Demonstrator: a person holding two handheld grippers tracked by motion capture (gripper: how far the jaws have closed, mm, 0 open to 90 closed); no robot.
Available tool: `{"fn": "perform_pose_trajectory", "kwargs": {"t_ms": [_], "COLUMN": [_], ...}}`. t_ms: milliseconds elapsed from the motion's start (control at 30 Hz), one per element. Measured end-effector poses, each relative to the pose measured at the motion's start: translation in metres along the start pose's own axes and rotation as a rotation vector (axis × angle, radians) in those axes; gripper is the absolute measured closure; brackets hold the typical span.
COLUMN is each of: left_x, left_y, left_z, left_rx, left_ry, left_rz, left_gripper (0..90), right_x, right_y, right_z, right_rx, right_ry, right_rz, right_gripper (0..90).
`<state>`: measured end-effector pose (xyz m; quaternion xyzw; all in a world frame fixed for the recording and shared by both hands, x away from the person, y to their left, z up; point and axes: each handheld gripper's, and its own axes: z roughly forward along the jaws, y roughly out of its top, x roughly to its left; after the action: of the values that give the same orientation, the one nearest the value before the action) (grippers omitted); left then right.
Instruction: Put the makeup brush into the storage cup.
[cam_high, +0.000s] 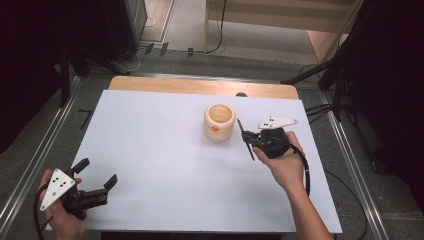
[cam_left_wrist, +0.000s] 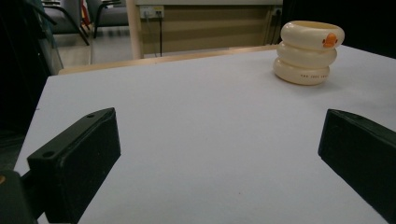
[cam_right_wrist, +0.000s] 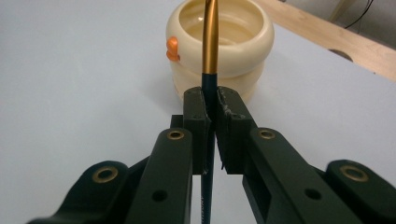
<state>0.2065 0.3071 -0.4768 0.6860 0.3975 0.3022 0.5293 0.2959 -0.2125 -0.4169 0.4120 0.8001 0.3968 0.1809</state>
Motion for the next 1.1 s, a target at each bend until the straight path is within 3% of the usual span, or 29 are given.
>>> {"fn": "perform_pose_trajectory", "kwargs": {"t_ms": [200, 533, 933, 1100], "left_x": [0.0004, 0.0002, 0.0005, 0.0004], "left_y": [-0.0002, -0.0001, -0.0003, -0.0002], "left_z": [0.0, 0.0, 0.0003, 0.0002], "left_rx": [-0.003, -0.002, 0.001, 0.0], "left_ry": [0.001, 0.0, 0.0, 0.0], "left_rz": [-0.005, -0.003, -0.001, -0.002], "left_gripper": [0.0, 0.0, 0.0, 0.0], "right_x": [0.0, -0.001, -0.0003, -0.0011], "right_y": [0.0015, 0.0031, 0.0046, 0.0052], "right_z": [-0.0008, -0.0037, -0.0033, -0.0022], "right_rx": [-0.062, -0.23, -0.344, -0.366], "right_ry": [-0.005, 0.008, -0.002, -0.003], "right_rz": [0.003, 0.03, 0.037, 0.052], "right_gripper": [84.2, 84.3, 84.3, 84.3]}}
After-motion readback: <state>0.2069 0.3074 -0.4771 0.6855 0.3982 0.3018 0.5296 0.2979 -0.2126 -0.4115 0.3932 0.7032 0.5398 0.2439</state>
